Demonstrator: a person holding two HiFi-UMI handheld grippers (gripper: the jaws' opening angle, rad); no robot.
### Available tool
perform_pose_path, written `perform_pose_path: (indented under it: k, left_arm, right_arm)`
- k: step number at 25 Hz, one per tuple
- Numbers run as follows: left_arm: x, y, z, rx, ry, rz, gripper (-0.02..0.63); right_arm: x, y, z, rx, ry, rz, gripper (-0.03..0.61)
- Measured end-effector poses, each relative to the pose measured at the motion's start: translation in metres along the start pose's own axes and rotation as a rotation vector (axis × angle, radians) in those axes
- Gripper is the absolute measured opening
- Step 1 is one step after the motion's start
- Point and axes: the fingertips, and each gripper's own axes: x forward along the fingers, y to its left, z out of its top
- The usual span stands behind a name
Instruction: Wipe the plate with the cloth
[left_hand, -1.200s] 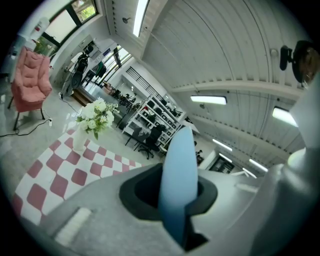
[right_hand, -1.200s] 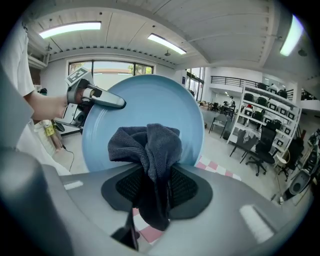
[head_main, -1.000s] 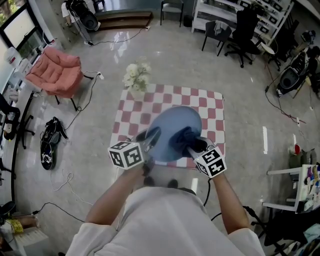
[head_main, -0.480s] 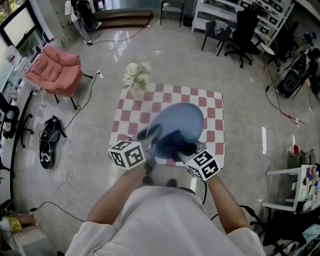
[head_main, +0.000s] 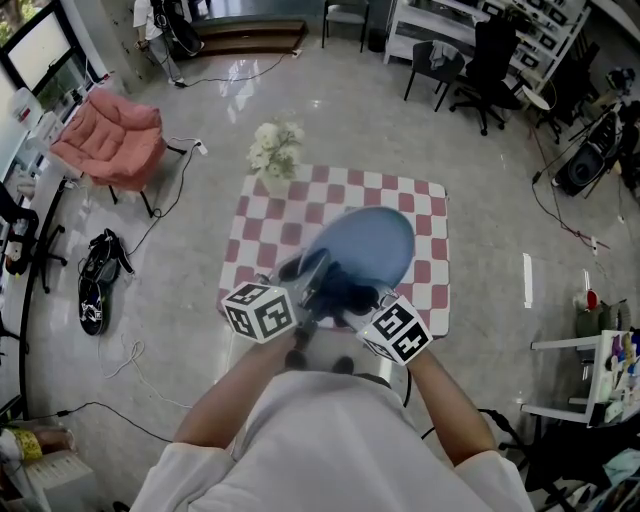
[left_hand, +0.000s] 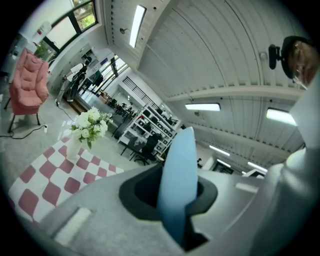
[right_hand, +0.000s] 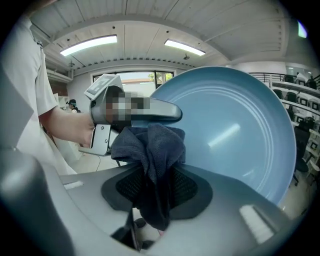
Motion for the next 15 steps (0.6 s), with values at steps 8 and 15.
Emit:
perform_pose_path:
  k: [8,15]
  left_arm:
    - [-0.003,-0.006,-0.003,0.039,0.006,-0.030,0.048]
    - [-0.008,-0.011,-0.012,0.072,0.039,-0.051,0.046]
  right_arm:
    - [0.001,0.014,0.018,-0.093,-0.041,-0.001,0.135]
    - [0.004,0.035,0.005,-0.130,-0.012,0.096,0.133]
